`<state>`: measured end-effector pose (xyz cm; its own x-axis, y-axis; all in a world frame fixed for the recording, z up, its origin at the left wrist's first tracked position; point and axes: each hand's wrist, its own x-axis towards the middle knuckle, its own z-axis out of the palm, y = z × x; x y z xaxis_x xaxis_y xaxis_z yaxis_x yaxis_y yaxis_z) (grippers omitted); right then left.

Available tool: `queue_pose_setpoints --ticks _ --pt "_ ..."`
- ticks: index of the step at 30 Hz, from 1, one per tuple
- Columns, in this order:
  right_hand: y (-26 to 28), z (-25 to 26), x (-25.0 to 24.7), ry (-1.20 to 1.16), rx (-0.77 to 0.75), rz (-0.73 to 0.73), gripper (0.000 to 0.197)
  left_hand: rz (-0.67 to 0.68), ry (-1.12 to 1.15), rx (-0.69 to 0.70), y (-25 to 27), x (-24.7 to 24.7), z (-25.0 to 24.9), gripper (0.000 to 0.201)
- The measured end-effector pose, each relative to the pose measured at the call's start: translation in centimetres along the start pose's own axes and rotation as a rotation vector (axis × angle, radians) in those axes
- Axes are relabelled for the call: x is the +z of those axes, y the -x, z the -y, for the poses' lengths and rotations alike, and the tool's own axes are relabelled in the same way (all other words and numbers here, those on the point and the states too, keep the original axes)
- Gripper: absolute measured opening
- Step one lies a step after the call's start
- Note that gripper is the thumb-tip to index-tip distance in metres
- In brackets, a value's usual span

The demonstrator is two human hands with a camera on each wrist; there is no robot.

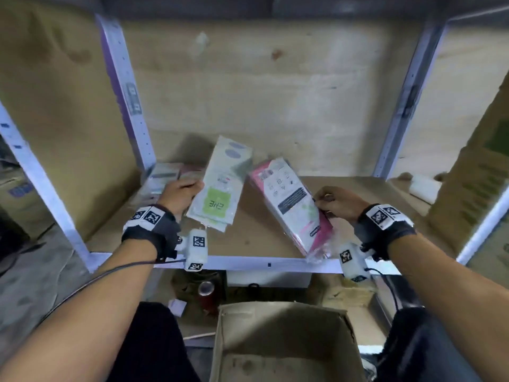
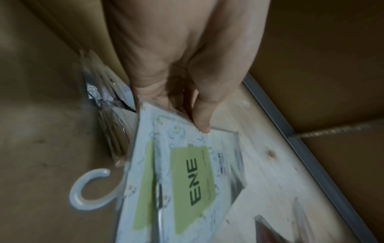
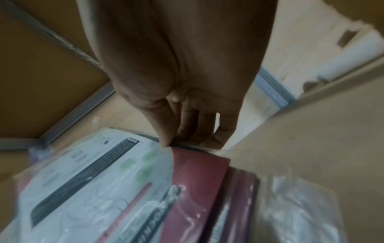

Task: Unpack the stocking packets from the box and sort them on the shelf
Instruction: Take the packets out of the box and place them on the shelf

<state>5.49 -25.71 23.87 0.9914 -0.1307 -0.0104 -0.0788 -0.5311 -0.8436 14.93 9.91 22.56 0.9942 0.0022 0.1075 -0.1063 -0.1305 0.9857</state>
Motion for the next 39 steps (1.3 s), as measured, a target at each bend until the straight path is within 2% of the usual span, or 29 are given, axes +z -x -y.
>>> queue_pose_setpoints --ticks 2,5,9,12,16,18,19,21,24,27,29,31,33,36,38,39 --pt "-2.1 0.4 1.7 -0.175 0.033 -0.002 0.022 -0.058 0.133 -0.082 -1.5 -1.1 0.5 0.025" --pt "-5.5 2.0 4.7 -0.355 0.065 0.011 0.025 -0.147 0.238 -0.188 -4.1 -3.4 0.7 0.012" --pt "-10.1 5.1 9.5 -0.527 0.104 0.057 0.026 -0.18 0.249 -0.268 -8.2 -6.8 1.0 0.036" --pt "-13.2 7.6 13.3 -0.576 0.151 0.104 0.023 -0.099 0.299 -0.33 -10.8 -8.7 1.9 0.029" --pt "-17.0 10.0 18.0 -0.576 0.224 0.11 0.012 -0.112 0.22 -0.478 -13.7 -11.1 4.0 0.022" --pt "-18.2 10.6 20.0 -0.529 0.268 0.107 0.029 -0.121 0.156 -0.534 -15.1 -12.2 5.3 0.021" --pt "-18.6 10.8 20.9 -0.531 0.295 0.115 0.03 -0.14 0.129 -0.544 -15.7 -12.7 5.9 0.022" --pt "-19.3 11.1 22.4 -0.534 0.317 0.144 0.015 -0.229 0.039 -0.529 -16.5 -13.5 6.7 0.028" --pt "-20.2 11.3 24.0 -0.53 0.275 0.138 0.024 -0.303 -0.169 -0.459 -17.0 -14.3 7.4 0.047" --pt "-20.8 11.0 24.8 -0.403 0.172 0.099 0.025 -0.357 -0.308 -0.367 -16.8 -14.2 7.2 0.048" --pt "-21.0 10.9 25.1 -0.24 0.106 0.082 0.03 -0.332 -0.431 -0.314 -16.2 -13.9 6.8 0.046" --pt "-21.1 10.8 25.6 -0.141 0.061 0.077 0.037 -0.246 -0.514 -0.276 -15.4 -13.5 6.6 0.042" --pt "-21.1 10.6 25.9 -0.126 0.069 0.094 0.05 -0.176 -0.584 -0.257 -14.4 -13.1 6.2 0.042" --pt "-20.8 10.4 25.9 -0.076 0.113 0.087 0.059 -0.135 -0.639 -0.19 -12.6 -12.3 5.1 0.047" --pt "-20.1 10.2 25.3 -0.052 0.136 0.07 0.068 -0.145 -0.752 -0.082 -11.5 -11.8 4.1 0.058" --pt "-19.6 10.0 24.9 -0.042 0.137 0.063 0.066 -0.16 -0.849 -0.009 -11.0 -11.6 3.6 0.055"
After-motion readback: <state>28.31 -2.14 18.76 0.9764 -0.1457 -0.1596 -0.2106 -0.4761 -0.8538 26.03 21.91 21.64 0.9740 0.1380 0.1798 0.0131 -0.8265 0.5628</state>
